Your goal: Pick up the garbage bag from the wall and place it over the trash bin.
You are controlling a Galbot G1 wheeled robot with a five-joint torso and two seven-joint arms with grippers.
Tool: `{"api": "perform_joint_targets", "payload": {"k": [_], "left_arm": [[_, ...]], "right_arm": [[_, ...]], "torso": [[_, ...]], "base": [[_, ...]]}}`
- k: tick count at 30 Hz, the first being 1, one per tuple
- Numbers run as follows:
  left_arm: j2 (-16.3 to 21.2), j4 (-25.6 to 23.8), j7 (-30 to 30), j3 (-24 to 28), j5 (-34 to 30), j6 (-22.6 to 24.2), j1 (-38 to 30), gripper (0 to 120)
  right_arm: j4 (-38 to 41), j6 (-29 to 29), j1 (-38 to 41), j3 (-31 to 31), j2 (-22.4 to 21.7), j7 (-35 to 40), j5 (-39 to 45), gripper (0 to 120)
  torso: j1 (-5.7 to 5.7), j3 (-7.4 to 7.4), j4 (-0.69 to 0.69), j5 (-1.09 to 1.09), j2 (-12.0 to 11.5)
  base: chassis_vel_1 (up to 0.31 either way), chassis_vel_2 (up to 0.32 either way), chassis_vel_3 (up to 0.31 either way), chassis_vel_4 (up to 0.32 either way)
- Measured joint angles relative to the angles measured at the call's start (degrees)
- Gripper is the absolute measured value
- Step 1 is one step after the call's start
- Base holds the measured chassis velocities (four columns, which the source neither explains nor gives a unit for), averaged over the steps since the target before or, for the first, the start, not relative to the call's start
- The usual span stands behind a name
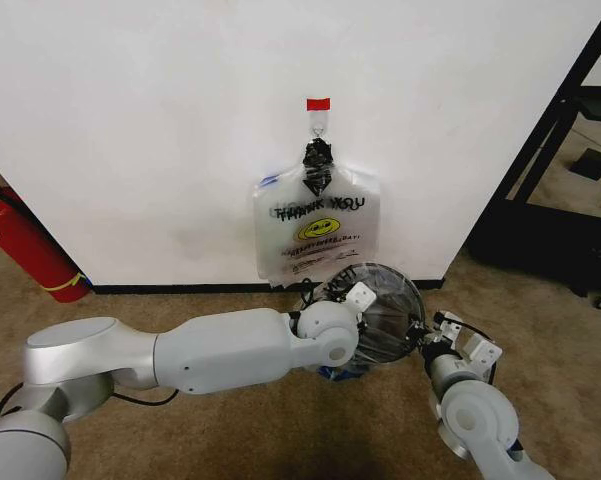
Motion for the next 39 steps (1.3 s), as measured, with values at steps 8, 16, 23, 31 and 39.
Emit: {"api": "perform_joint_targets", "payload": {"k": [8, 16, 23, 31, 39], "left_arm": [[-2.27, 4.11, -0.20, 1.67, -0.64, 0.12, -0.48, 0], [-3.95, 7.35, -0.20, 2.22, -0.39, 0.12, -0.59, 0], [-4.79, 9.74, 0.02, 2.44, 0.59, 0.12, -0.22, 0], [-5.74, 11.39, 0.51, 2.45, 1.14, 0.06, 0.45, 0], [-6.36, 12.96, 1.15, 2.47, 2.44, -0.07, 1.08, 0]], "right_arm": [[0.56, 1.01, -0.68, -0.65, 0.01, -1.51, -2.52, 0], [0.73, 1.38, -0.89, -1.21, 0.09, -2.07, -3.50, 0], [0.88, 1.47, -0.89, -1.66, 0.16, -2.23, -3.47, 0], [0.90, 1.48, -1.15, -1.86, 0.21, -2.57, -3.59, 0], [1.05, 1.50, -1.47, -2.31, 0.21, -2.77, -3.81, 0]], "torso": [[0.00, 0.00, -0.01, 0.00, 0.00], [0.00, 0.00, -0.01, 0.00, 0.00], [0.00, 0.00, 0.00, 0.00, 0.00], [0.00, 0.00, 0.00, 0.00, 0.00], [0.00, 0.00, 0.00, 0.00, 0.00]], "base": [[0.000, 0.000, 0.000, 0.000], [0.000, 0.000, 0.000, 0.000], [0.000, 0.000, 0.000, 0.000], [0.000, 0.000, 0.000, 0.000], [0.000, 0.000, 0.000, 0.000]]}}
